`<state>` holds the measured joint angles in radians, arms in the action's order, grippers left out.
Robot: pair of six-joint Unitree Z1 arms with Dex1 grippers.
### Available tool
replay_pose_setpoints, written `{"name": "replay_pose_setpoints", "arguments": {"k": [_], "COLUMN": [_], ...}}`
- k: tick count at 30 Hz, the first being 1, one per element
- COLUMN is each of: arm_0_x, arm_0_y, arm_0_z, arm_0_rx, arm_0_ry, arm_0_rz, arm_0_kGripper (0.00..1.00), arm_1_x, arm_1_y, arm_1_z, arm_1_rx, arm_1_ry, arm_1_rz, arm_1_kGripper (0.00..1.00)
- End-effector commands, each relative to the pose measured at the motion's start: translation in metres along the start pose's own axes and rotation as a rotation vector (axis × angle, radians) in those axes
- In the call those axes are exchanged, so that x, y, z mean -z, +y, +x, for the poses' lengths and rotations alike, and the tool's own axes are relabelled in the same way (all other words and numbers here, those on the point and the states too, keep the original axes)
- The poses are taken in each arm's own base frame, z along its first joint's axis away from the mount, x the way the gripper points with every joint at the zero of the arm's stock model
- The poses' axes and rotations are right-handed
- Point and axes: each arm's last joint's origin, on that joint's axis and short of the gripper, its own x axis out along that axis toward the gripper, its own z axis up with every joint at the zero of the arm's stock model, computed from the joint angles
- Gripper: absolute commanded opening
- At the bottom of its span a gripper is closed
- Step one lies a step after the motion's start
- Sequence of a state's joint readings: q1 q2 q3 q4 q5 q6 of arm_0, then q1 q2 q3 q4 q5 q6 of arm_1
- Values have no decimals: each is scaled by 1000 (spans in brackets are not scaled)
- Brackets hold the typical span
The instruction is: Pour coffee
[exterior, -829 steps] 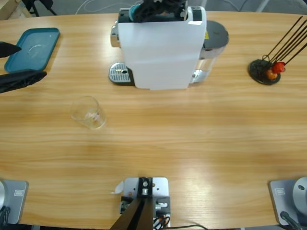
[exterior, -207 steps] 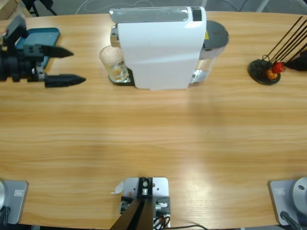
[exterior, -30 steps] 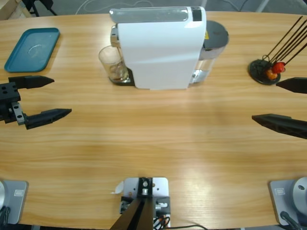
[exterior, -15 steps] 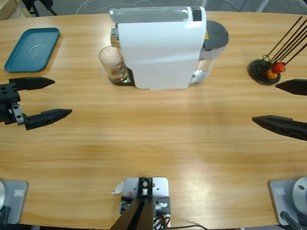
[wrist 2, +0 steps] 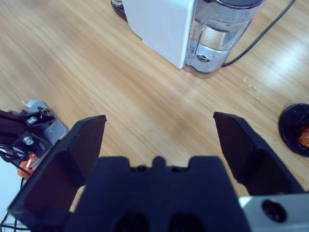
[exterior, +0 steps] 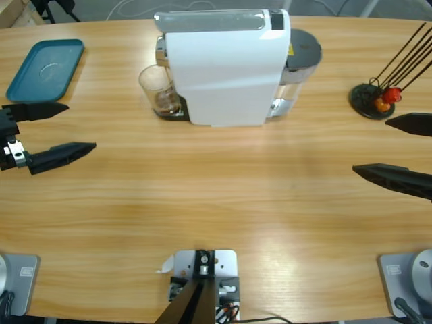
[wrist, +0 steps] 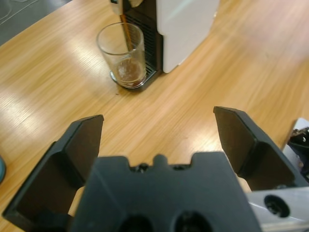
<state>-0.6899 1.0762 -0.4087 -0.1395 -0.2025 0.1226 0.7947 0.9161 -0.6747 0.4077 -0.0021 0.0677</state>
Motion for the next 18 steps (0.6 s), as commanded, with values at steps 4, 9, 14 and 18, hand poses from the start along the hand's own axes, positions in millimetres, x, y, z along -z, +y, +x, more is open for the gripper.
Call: {"name": "replay_pose_setpoints", "arguments": {"k": [4,9,14,18], "arm_0_x": [8,8,9,9], "arm_0_y": [-3,-3,-3,-5], "arm_0_z": [0,0,1,0], "arm_0_rx": [-16,-16,-9,-1], "arm_0_ry": [12,14,17,13], "arm_0_rz": [-20,-27,-30,-29], "arm_0_kGripper": [1000,1000,1000,1000], "arm_1_x": [11,11,11,12], "arm_1_y": [1,1,1,1], "arm_1_z": [6,10,9,10], "arm_1_rx": [-21,-14,-19,-22], "arm_1_ry": [31,43,38,41], "arm_1_rz": [4,6,9,17], "arm_1_kGripper": [1000,1000,1000,1000]}}
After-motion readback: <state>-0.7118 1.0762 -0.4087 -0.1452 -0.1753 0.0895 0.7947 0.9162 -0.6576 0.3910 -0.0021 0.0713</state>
